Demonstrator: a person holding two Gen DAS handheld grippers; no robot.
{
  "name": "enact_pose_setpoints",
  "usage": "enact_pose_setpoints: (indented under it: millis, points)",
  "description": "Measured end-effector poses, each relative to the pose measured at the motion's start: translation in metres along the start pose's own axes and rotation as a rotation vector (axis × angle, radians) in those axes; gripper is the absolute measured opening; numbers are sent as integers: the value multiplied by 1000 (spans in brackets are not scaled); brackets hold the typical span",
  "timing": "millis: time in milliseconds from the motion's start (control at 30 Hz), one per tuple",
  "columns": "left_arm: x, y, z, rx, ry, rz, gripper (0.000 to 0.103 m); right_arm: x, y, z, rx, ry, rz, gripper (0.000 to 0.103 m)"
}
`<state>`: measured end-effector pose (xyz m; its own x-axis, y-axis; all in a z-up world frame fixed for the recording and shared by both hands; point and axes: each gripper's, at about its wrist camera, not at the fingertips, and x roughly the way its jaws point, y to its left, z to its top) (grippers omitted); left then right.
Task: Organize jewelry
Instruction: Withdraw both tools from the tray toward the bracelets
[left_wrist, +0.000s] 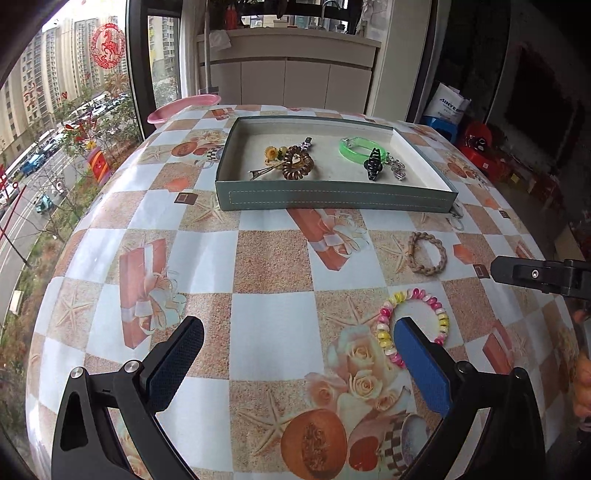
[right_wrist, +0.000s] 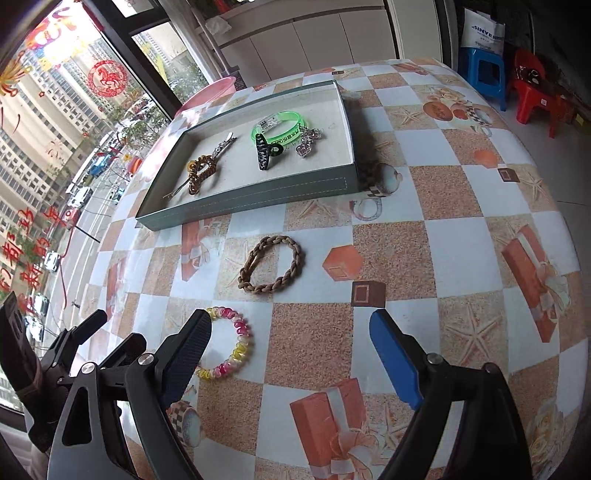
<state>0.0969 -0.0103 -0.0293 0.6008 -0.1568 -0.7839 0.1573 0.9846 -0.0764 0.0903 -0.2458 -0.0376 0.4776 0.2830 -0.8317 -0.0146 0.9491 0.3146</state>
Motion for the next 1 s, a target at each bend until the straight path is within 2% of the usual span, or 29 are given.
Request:
enact_pose_setpoints:
  millis: [333, 600, 1000]
  points:
    - [-2, -2, -16, 16, 15, 14, 103, -1, -7, -22, -1, 18, -48, 89]
    - [2, -18, -17, 60, 31, 3, 103, 0, -11, -28, 0, 28, -60, 89]
    - [28, -43, -5, 107, 64, 17, 103, 10, -12, -8, -10, 22, -94, 89]
